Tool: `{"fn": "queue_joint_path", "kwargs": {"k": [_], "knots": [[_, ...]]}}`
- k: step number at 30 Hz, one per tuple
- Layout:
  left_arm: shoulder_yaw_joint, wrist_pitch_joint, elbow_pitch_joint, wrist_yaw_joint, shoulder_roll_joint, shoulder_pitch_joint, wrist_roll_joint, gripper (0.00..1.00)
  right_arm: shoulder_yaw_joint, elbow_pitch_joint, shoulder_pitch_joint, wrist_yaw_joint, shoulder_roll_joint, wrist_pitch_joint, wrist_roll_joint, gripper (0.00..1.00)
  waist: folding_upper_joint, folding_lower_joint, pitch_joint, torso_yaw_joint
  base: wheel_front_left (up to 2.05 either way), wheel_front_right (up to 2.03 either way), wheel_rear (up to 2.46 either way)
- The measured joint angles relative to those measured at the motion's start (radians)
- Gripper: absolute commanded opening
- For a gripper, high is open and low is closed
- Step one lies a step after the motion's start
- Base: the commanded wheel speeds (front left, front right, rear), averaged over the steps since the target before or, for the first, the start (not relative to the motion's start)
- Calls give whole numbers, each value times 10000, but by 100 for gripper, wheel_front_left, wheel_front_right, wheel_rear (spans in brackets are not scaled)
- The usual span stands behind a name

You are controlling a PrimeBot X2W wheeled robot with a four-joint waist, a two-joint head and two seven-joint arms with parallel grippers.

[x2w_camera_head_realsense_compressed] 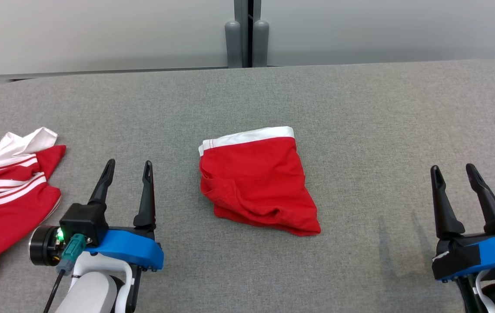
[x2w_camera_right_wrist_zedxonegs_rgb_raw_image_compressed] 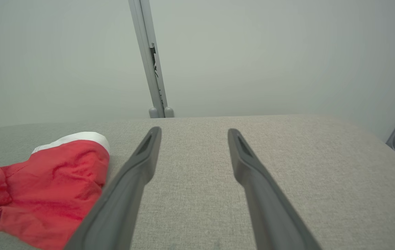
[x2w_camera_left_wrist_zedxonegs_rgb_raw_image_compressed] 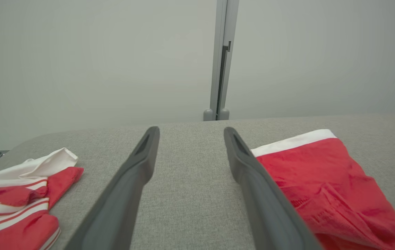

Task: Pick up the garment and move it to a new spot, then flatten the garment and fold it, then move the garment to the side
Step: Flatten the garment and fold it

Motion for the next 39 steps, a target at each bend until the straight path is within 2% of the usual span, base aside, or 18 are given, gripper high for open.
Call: {"fn": "queue_joint_path", "kwargs": {"k": [7, 8, 10, 15, 21, 24, 30, 39], "knots": [[-46, 58, -117, 82, 50, 18, 0, 100, 15, -163, 22, 0, 35, 159, -92, 100, 0, 0, 0, 35, 0, 0, 0], [-56, 73, -138, 84, 54, 18, 2, 100, 59, -153, 17, 0, 13, 199, -117, 89, 0, 0, 6, 50, 0, 0, 0], [-81, 86, -153, 84, 56, 18, 2, 100, 291, -54, -51, 0, -6, 268, -33, 0, 0, 0, 32, 96, 0, 0, 0], [-146, 48, -194, 82, 44, -104, 19, 100, 1858, 957, -848, 0, -84, 431, 230, 0, 0, 1, 189, 263, 0, 0, 0], [-251, -52, -190, 75, -77, -295, 31, 100, 4428, 2765, -2376, 0, -127, 301, 838, 0, 0, 1, 460, 585, 0, 0, 0], [-311, -111, -138, 31, -144, -438, 29, 100, 5377, 3718, -3130, 0, -96, 259, 1220, 0, 0, 2, 588, 788, 0, 0, 0], [-424, -228, 38, -33, -291, -634, 29, 100, 6845, 5292, -4049, 0, -128, 456, 2065, 0, 1, 3, 790, 1144, 0, 0, 0], [-479, -362, 247, -94, -393, -771, -36, 100, 8596, 6397, -4964, 0, -52, 73, 3064, 0, 1, 2, 889, 1279, 0, 0, 0]]}}
